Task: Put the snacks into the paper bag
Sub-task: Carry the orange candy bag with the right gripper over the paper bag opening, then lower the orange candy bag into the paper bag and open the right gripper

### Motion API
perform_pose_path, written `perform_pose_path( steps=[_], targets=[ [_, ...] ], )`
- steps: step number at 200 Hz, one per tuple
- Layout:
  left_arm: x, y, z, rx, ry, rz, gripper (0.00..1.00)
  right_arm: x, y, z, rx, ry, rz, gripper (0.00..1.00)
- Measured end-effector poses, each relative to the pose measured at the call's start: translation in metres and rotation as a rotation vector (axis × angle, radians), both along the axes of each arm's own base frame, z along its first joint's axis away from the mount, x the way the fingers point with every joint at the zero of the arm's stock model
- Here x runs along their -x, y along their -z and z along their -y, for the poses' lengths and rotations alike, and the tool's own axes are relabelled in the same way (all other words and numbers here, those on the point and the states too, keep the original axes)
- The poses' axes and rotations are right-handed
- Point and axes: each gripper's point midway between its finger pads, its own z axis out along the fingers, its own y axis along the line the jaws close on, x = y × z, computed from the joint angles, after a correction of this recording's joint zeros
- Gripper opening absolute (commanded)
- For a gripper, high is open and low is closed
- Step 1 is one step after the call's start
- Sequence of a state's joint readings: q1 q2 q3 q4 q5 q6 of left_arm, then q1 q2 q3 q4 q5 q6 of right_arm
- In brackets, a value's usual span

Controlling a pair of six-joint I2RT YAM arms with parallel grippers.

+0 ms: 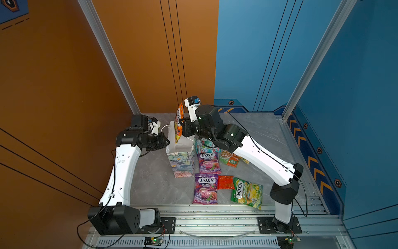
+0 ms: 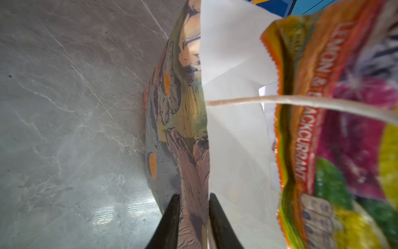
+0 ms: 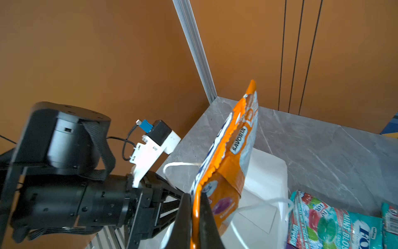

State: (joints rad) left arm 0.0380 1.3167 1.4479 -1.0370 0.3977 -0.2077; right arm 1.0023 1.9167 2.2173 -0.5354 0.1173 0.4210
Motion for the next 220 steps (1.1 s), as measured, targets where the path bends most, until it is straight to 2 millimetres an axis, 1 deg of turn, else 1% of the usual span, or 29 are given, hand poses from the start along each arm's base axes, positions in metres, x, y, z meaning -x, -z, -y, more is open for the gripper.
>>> perform_pose_path(
  steps=[22, 49, 69, 92, 100, 169, 192, 220],
  targets=[
    [0.000, 0.000, -0.001, -0.003, -0.005, -0.002, 0.35, -0.003, 0.014, 0.002, 0.037, 0.017, -0.010, 0.00],
    [0.000, 0.001, -0.001, -0.004, -0.004, -0.003, 0.34, -0.004, 0.023, 0.002, 0.055, 0.021, -0.019, 0.00],
    [0.001, 0.001, 0.001, -0.004, 0.001, -0.004, 0.26, -0.003, 0.025, 0.004, 0.061, 0.023, -0.022, 0.00],
    [0.001, 0.001, 0.002, -0.004, 0.006, -0.004, 0.14, -0.002, 0.026, 0.005, 0.063, 0.023, -0.025, 0.00],
    [0.001, 0.001, 0.003, -0.003, 0.006, -0.006, 0.11, -0.002, 0.026, 0.005, 0.062, 0.024, -0.026, 0.00],
    [0.002, 0.001, 0.005, -0.005, 0.015, -0.005, 0.04, 0.000, 0.028, 0.001, 0.035, 0.010, -0.059, 0.00],
    [0.002, 0.001, 0.005, -0.006, 0.014, -0.005, 0.03, -0.005, 0.039, -0.008, 0.028, 0.005, -0.082, 0.00],
    [0.002, 0.001, 0.005, -0.006, 0.014, -0.005, 0.03, -0.015, 0.066, -0.025, 0.040, 0.000, -0.122, 0.00]
  ],
)
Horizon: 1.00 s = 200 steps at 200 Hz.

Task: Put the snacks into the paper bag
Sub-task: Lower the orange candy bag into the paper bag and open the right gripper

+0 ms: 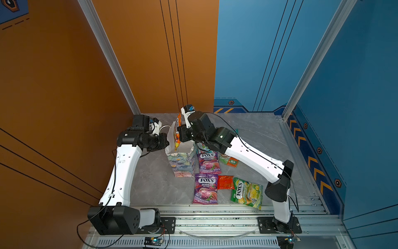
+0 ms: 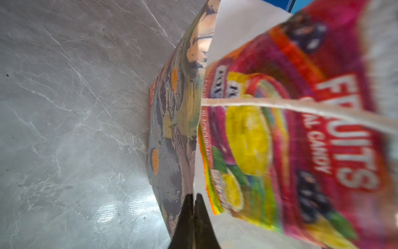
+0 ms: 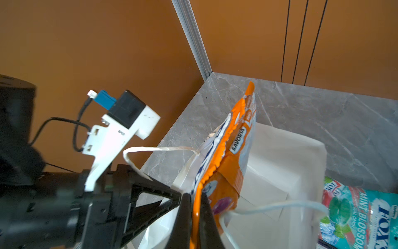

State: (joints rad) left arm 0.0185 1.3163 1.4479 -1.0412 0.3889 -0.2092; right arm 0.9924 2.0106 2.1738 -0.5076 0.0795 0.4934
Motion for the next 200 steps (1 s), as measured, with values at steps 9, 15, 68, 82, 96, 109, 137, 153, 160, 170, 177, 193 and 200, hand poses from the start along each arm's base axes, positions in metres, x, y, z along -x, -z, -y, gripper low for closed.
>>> perform_pose_path(
  steps=[9, 15, 68, 82, 96, 109, 137, 153, 160, 170, 177, 193, 200],
  targets=[
    [0.000, 0.000, 0.000, 0.000, -0.001, 0.000, 0.03, -0.004, 0.008, -0.005, 0.003, 0.000, -0.012, 0.00],
    [0.000, 0.000, 0.000, 0.000, -0.001, 0.000, 0.03, -0.006, 0.012, -0.008, 0.006, -0.001, -0.018, 0.00],
    [0.000, 0.000, -0.001, -0.004, -0.002, 0.000, 0.03, -0.018, 0.021, -0.017, -0.022, 0.008, -0.049, 0.33],
    [0.000, 0.000, -0.001, -0.004, -0.003, 0.000, 0.02, -0.022, 0.018, -0.014, -0.036, 0.018, -0.048, 0.57],
    [0.000, 0.000, -0.001, -0.004, -0.003, 0.000, 0.02, -0.027, 0.013, -0.010, -0.045, 0.028, -0.039, 0.68],
    [0.000, 0.000, -0.001, -0.006, -0.004, 0.001, 0.02, -0.030, 0.006, -0.004, -0.060, 0.038, -0.031, 0.72],
    [-0.001, 0.001, -0.002, -0.010, -0.006, 0.001, 0.01, -0.025, -0.014, 0.020, -0.091, 0.053, -0.014, 0.75],
    [-0.001, 0.001, -0.002, -0.010, -0.006, 0.001, 0.01, -0.017, -0.032, 0.033, -0.124, 0.043, 0.002, 0.75],
    [-0.001, 0.000, -0.002, -0.010, -0.007, 0.001, 0.01, -0.013, -0.041, 0.039, -0.143, 0.037, 0.012, 0.75],
    [-0.001, 0.001, -0.003, -0.010, -0.009, 0.001, 0.00, -0.007, -0.052, 0.046, -0.167, 0.022, 0.020, 0.76],
    [-0.001, 0.001, -0.003, -0.011, -0.009, 0.000, 0.00, -0.003, -0.057, 0.049, -0.181, 0.011, 0.025, 0.76],
    [-0.001, 0.001, -0.003, -0.011, -0.010, 0.000, 0.00, 0.008, -0.065, 0.056, -0.210, -0.021, 0.028, 0.76],
    [-0.001, 0.001, -0.004, -0.011, -0.012, 0.000, 0.00, 0.013, -0.065, 0.058, -0.218, -0.035, 0.025, 0.76]
  ],
)
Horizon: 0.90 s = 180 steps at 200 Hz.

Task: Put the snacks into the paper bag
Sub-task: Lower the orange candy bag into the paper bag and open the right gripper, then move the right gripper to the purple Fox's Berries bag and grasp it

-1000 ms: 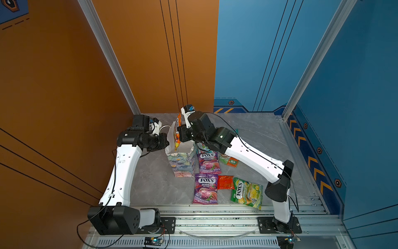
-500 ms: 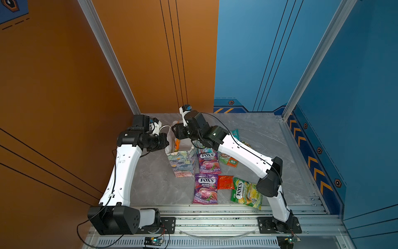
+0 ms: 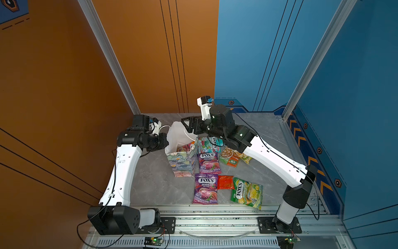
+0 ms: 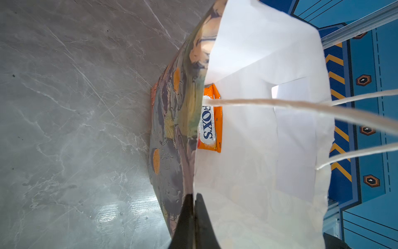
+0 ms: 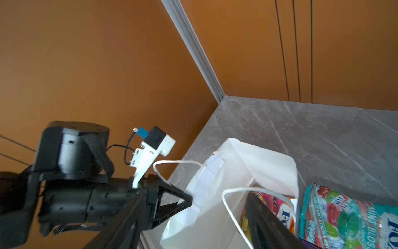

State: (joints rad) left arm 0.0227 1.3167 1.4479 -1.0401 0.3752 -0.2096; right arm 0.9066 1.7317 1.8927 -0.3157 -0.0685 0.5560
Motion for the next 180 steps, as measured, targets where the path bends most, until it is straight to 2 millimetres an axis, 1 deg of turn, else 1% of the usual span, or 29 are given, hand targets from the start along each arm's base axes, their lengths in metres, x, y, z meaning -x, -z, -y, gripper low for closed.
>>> perform_pose_path(
  steps=[11, 23, 48, 63, 65, 97, 98, 104, 111, 118, 121, 125, 126, 131, 132, 138, 139, 151, 153, 171, 180],
  targets=[
    [0.000, 0.000, -0.001, -0.001, -0.003, 0.000, 0.00, 0.006, 0.004, 0.003, -0.003, -0.017, -0.008, 0.76],
    [0.000, 0.000, -0.002, -0.001, -0.005, 0.000, 0.00, 0.013, 0.016, 0.007, 0.007, -0.031, -0.028, 0.76],
    [-0.001, 0.000, -0.003, 0.003, -0.016, 0.000, 0.00, 0.024, 0.050, 0.021, 0.062, -0.026, -0.083, 0.76],
    [-0.001, 0.000, -0.005, 0.003, -0.021, 0.001, 0.00, 0.032, 0.075, 0.035, 0.098, -0.010, -0.126, 0.76],
    [-0.002, 0.000, -0.005, 0.003, -0.022, 0.000, 0.00, 0.033, 0.076, 0.036, 0.099, -0.010, -0.127, 0.76],
    [-0.002, 0.000, -0.008, 0.005, -0.033, 0.000, 0.00, 0.055, 0.122, 0.075, 0.141, 0.057, -0.232, 0.74],
    [-0.002, 0.000, -0.008, 0.005, -0.034, 0.000, 0.00, 0.057, 0.127, 0.078, 0.142, 0.062, -0.242, 0.74],
    [-0.002, 0.000, -0.008, 0.005, -0.036, -0.001, 0.00, 0.061, 0.134, 0.083, 0.145, 0.070, -0.260, 0.74],
    [-0.002, 0.000, -0.009, 0.006, -0.038, -0.001, 0.00, 0.066, 0.147, 0.091, 0.148, 0.087, -0.291, 0.74],
    [-0.002, 0.000, -0.009, 0.007, -0.039, -0.001, 0.00, 0.074, 0.168, 0.100, 0.159, 0.109, -0.337, 0.73],
    [-0.002, 0.000, -0.009, 0.007, -0.041, -0.001, 0.00, 0.076, 0.172, 0.102, 0.159, 0.114, -0.347, 0.73],
    [-0.002, 0.000, -0.009, 0.007, -0.042, -0.002, 0.00, 0.080, 0.184, 0.106, 0.166, 0.123, -0.375, 0.73],
    [-0.002, 0.000, -0.009, 0.007, -0.042, -0.002, 0.00, 0.080, 0.184, 0.106, 0.166, 0.123, -0.375, 0.73],
    [-0.002, -0.001, -0.010, 0.007, -0.043, 0.000, 0.00, 0.087, 0.203, 0.111, 0.184, 0.133, -0.415, 0.73],
    [-0.002, -0.001, -0.010, 0.006, -0.043, 0.000, 0.00, 0.087, 0.203, 0.111, 0.184, 0.133, -0.415, 0.73],
    [-0.002, -0.001, -0.010, 0.007, -0.043, 0.001, 0.00, 0.094, 0.219, 0.114, 0.200, 0.145, -0.454, 0.73],
    [-0.002, -0.001, -0.010, 0.007, -0.043, 0.002, 0.00, 0.096, 0.225, 0.115, 0.207, 0.147, -0.463, 0.73],
    [-0.003, -0.001, -0.010, 0.007, -0.044, 0.005, 0.00, 0.109, 0.254, 0.121, 0.240, 0.162, -0.524, 0.73],
    [-0.003, -0.001, -0.010, 0.007, -0.044, 0.005, 0.00, 0.113, 0.262, 0.123, 0.249, 0.167, -0.541, 0.73],
    [-0.005, -0.001, -0.010, 0.006, -0.044, 0.012, 0.00, 0.132, 0.293, 0.128, 0.273, 0.184, -0.615, 0.73],
    [-0.005, -0.001, -0.010, 0.006, -0.044, 0.014, 0.00, 0.139, 0.302, 0.128, 0.273, 0.189, -0.641, 0.72]
  ],
)
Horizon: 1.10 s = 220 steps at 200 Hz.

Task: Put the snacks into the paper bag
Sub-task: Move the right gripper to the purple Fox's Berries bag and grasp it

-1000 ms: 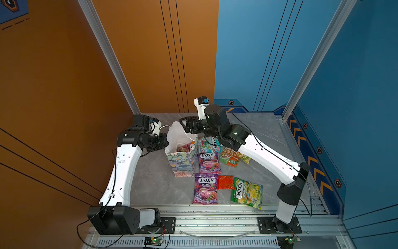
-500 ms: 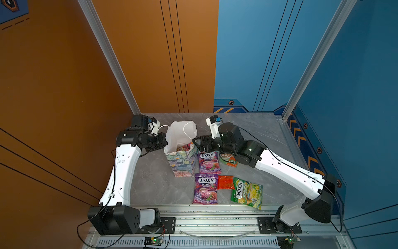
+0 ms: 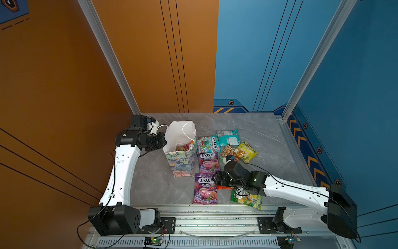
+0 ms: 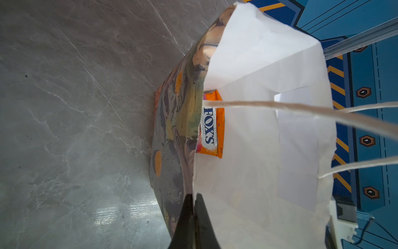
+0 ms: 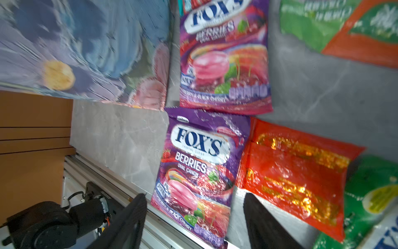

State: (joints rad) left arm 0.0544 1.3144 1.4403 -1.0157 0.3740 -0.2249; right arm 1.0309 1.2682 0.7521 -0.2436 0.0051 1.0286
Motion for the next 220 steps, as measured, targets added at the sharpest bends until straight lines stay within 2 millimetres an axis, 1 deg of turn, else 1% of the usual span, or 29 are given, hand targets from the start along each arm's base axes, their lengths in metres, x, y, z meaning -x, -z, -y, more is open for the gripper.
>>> perform_pose_path(
  steps=[19, 40, 89, 117, 144, 167, 199, 220],
  targets=[
    [0.000, 0.000, 0.000, 0.000, 0.000, 0.002, 0.00, 0.013, 0.014, -0.002, -0.019, 0.019, -0.046, 0.72],
    [0.000, 0.000, 0.000, 0.000, 0.000, 0.002, 0.00, 0.021, 0.026, 0.000, -0.035, 0.047, -0.083, 0.72],
    [-0.001, 0.001, 0.000, 0.000, 0.000, 0.003, 0.00, 0.025, 0.053, 0.003, -0.058, 0.107, -0.140, 0.70],
    [-0.002, 0.000, 0.000, 0.000, 0.000, 0.007, 0.00, 0.025, 0.066, -0.004, -0.064, 0.111, -0.170, 0.69],
    [-0.002, 0.000, 0.000, 0.000, 0.000, 0.009, 0.00, 0.025, 0.074, -0.014, -0.084, 0.109, -0.191, 0.68],
    [-0.001, 0.001, 0.000, 0.000, 0.000, 0.011, 0.00, 0.021, 0.074, -0.025, -0.130, 0.107, -0.194, 0.66],
    [0.000, 0.001, 0.000, 0.000, 0.000, 0.011, 0.00, 0.017, 0.075, -0.038, -0.181, 0.100, -0.198, 0.60],
    [0.000, 0.001, 0.000, 0.000, 0.000, 0.012, 0.00, 0.015, 0.076, -0.039, -0.189, 0.107, -0.207, 0.53]
  ],
)
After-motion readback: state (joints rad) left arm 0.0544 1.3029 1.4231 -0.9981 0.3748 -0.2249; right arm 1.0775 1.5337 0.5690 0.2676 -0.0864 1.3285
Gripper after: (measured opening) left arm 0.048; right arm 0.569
